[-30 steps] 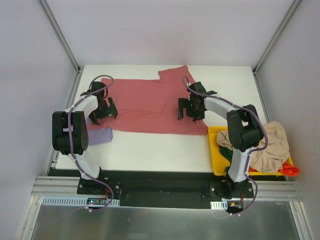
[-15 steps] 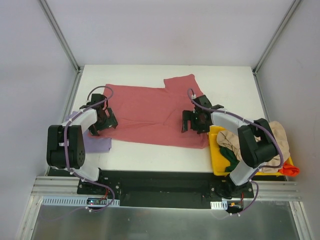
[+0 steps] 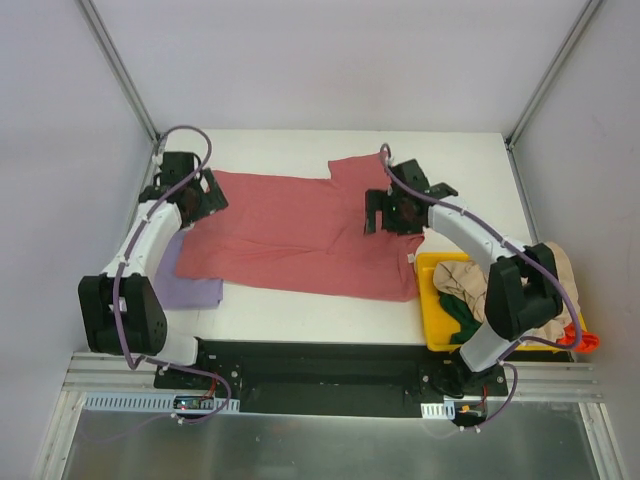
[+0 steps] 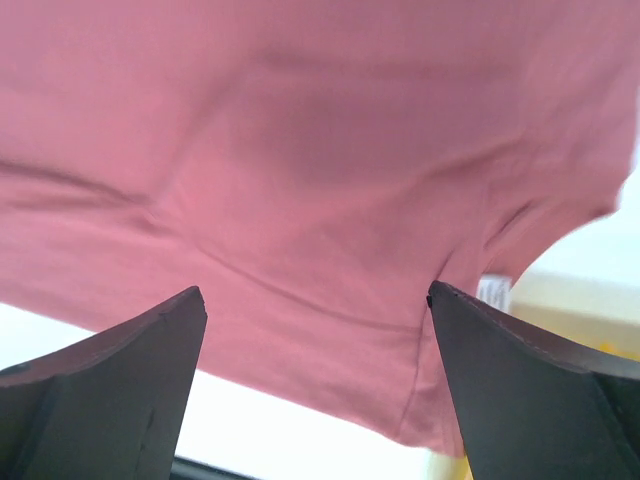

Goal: Fold and stack the t-shirts
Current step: Fold the flattened tshirt in 1/3 of the way, then grap the side of the flattened tshirt furthest away from the robot with both arms

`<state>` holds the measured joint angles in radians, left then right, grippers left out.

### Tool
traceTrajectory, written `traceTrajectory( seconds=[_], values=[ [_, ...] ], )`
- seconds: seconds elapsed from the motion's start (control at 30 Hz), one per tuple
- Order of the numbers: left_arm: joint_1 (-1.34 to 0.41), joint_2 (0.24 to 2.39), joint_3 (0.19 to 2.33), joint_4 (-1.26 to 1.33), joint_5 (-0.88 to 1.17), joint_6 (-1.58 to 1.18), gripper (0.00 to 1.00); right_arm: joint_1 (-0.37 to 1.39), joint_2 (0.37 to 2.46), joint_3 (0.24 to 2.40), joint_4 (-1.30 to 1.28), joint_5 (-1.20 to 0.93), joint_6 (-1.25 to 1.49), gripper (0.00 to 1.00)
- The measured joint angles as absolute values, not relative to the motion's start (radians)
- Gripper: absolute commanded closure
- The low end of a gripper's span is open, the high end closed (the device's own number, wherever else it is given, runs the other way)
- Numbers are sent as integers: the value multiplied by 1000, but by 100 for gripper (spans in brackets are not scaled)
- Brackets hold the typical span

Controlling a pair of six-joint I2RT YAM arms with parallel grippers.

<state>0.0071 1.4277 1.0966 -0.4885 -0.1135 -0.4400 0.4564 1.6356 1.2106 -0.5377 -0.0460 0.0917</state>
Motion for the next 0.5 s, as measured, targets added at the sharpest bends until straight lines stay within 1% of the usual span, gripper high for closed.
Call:
traceTrajectory(
  seconds=[0.07,0.17,0.37,0.5],
  values=[
    [7,1460,1203,-492,-116,-424,1,439,1641,1296,-539,-25,86,4],
    [8,1593,1422,-496,-124,-391,1,385,1708,1489,-548,-11,74,4],
    [20,1992,1879,-551,-134,-294,1,283,1979,1854,-530,0,40,4],
    [43,2225,2104,-619,-105,-271,1,247,2209,2109,-528,5,33,4]
  ],
)
